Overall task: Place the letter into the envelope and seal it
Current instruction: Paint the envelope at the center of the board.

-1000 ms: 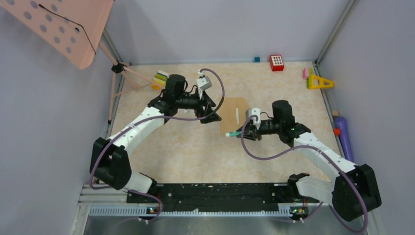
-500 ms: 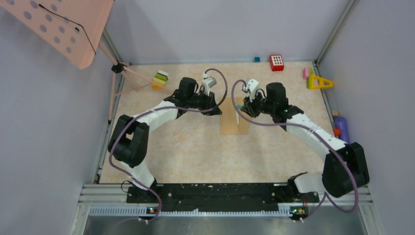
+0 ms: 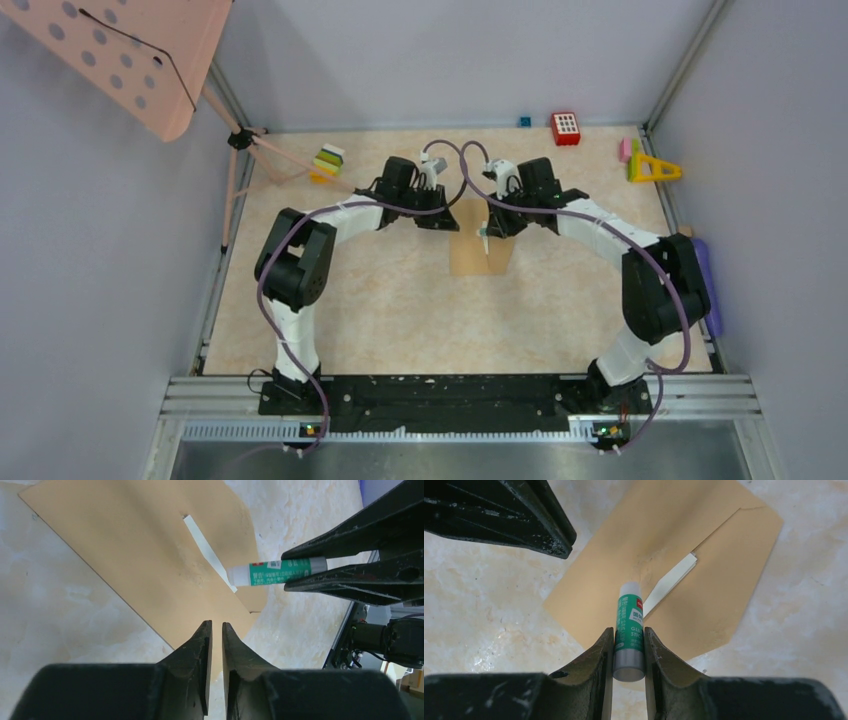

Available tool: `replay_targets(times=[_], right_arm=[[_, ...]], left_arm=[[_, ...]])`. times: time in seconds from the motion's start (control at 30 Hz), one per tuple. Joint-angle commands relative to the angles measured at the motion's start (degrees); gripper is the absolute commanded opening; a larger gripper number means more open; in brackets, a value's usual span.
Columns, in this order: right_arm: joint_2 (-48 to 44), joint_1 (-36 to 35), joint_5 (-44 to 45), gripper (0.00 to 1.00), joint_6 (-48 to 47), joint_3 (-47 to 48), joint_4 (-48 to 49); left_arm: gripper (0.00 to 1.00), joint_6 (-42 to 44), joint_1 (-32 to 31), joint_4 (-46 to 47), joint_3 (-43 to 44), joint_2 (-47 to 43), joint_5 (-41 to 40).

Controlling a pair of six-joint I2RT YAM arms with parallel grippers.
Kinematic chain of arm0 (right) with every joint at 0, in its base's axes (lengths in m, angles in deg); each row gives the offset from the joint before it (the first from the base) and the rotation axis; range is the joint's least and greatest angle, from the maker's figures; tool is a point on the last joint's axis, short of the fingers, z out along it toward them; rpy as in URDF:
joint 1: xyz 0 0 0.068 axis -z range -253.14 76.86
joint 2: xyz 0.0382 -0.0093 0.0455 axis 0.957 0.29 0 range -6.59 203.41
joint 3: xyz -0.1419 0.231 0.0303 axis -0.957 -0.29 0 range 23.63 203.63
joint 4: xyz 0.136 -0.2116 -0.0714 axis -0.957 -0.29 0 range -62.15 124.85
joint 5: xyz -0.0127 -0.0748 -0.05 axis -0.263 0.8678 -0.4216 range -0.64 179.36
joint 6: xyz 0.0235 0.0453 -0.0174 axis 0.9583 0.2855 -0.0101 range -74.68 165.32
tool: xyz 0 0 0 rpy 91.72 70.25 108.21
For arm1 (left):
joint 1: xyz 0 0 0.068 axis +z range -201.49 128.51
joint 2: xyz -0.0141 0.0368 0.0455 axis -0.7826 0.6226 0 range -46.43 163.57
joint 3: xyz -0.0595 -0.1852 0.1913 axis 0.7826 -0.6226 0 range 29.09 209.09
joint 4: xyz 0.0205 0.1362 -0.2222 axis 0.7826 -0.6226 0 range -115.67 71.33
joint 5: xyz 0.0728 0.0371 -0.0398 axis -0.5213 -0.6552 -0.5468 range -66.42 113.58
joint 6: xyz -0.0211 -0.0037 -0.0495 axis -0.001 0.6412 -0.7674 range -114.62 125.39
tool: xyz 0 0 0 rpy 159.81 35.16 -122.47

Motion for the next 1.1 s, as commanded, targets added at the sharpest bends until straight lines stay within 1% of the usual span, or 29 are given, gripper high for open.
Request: replay_targets(times=[0.0,0.07,0.17,0.37,0.53,0.6,0.67,1.07], right_arm=[[1.77,-0.13,-0.92,0.0,3.74,3.29,-2.21],[2.7,-0.25,0.01,0.0,3.98,4.02,-2.56],[4.35,-0.34,1.42,0.0,4.2,5.61,-3.46],[6.66,-0.5,1.73,0.0,4.86,7.11,-3.59],[7.41,-0.55,3.02,0.0,4.97,7.61,-3.28],[7.51,-0.62,3.47,0.0,4.91,7.55,-2.92],[7.56,-0.6,3.63,0.0,4.79,7.35,-2.7],[8.82,-0.94,3.76,0.0,5.08,7.75,-1.97]], left_arm=[[0.12,-4.06,0.27,1.9,4.08,2.88,1.66],[0.04,-4.94,0.27,2.64,4.56,4.0,1.4],[0.0,-6.12,0.28,2.93,5.69,5.77,1.63],[0.0,-9.05,0.18,2.77,8.37,8.78,2.03],[0.0,-8.97,-0.13,1.69,10.06,10.45,1.06],[0.0,-7.7,-0.28,-2.74,11.59,11.45,-0.07],[0.0,-7.07,-0.57,-4.89,12.98,12.73,-0.54],[0.0,-5.41,-1.57,-9.25,15.03,15.66,-4.82]])
